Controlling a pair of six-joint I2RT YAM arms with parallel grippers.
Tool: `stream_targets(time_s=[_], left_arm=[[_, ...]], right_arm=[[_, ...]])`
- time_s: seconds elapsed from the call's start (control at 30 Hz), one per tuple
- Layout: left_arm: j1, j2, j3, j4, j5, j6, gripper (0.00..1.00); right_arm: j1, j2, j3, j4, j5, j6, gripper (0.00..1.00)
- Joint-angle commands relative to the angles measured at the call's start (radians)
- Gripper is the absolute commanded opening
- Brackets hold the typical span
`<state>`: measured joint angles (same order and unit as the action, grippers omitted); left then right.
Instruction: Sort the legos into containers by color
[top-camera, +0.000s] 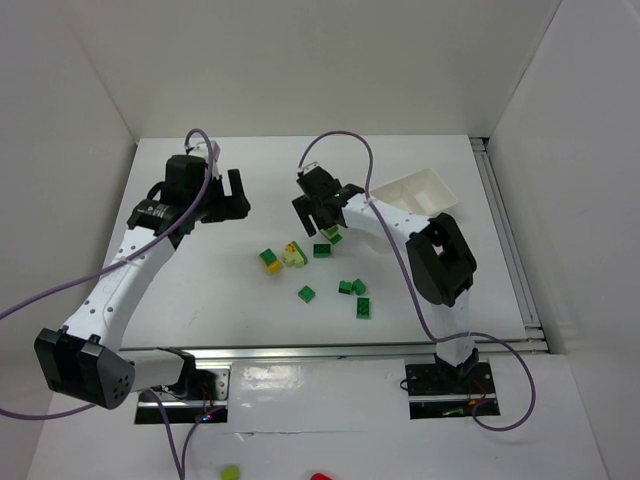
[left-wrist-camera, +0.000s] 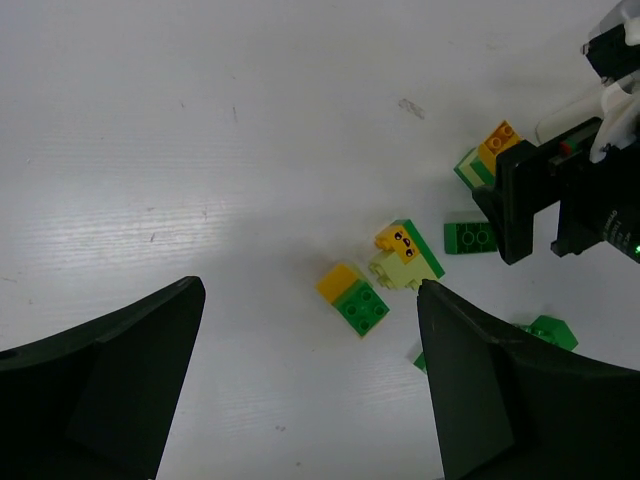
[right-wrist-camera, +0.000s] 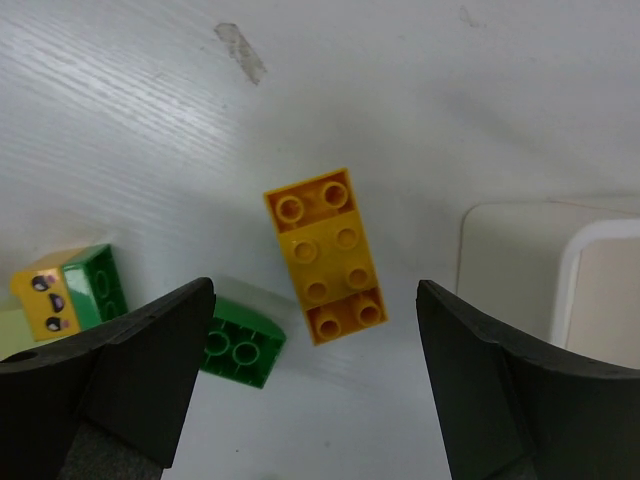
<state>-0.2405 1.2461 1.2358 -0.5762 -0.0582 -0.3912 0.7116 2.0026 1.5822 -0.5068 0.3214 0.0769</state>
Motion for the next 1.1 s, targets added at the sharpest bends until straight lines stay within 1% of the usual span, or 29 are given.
stream_targets(time_s=[0.0,0.13,0.17,0.27,0.33,0.47,0.6,0.7,0.87,0.93,1.03,1.07], left_arm=[[0.016,-0.019,-0.006,0.010,0.018,0.023,0.96],[0.017,0.001,-0.006,0.010,0.018,0.032,0.96],[0.026,0.012,-0.006,0.010,0.018,0.032,0.96],[0.026,0.021,0.004,0.010,0.027,0.032,0.96],[0.026,0.030,0.013,0.010,0.027,0.041,0.96],[0.026,0.052,0.024,0.010,0.037,0.041,0.96],[0.026,0.052,0.033,0.010,0.046,0.041,0.96],[0.026,0.052,0.033,0.010,0.046,0.041,0.96],[0.026,0.061,0.033,0.010,0.046,0.041,0.96],[0.026,0.061,0.033,0.010,0.046,0.041,0.96],[0.026,0.061,0.033,0.010,0.046,0.041,0.96],[0.026,0.061,0.033,0.010,0.055,0.041,0.96]], right_arm=[[-0.024,0.005,0.056,0.063,-0.007,-0.017,0.88],[-0.046,0.032,0.065,0.063,-0.027,-0.029,0.81],[-0.046,0.032,0.065,0.063,-0.027,-0.029,0.76],[-0.070,0.032,0.041,0.086,-0.077,-0.029,0.70],[-0.084,0.032,0.041,0.086,-0.128,-0.029,0.68],[-0.095,0.041,0.041,0.086,-0.159,-0.029,0.66],[-0.104,0.041,0.032,0.097,-0.168,-0.020,0.54],[-0.104,0.041,0.032,0.097,-0.206,-0.020,0.54],[-0.104,0.050,0.032,0.097,-0.206,-0.020,0.54],[-0.104,0.050,0.032,0.097,-0.206,-0.009,0.50],[-0.104,0.050,0.021,0.097,-0.196,0.000,0.50],[-0.104,0.050,0.021,0.097,-0.196,0.000,0.54]])
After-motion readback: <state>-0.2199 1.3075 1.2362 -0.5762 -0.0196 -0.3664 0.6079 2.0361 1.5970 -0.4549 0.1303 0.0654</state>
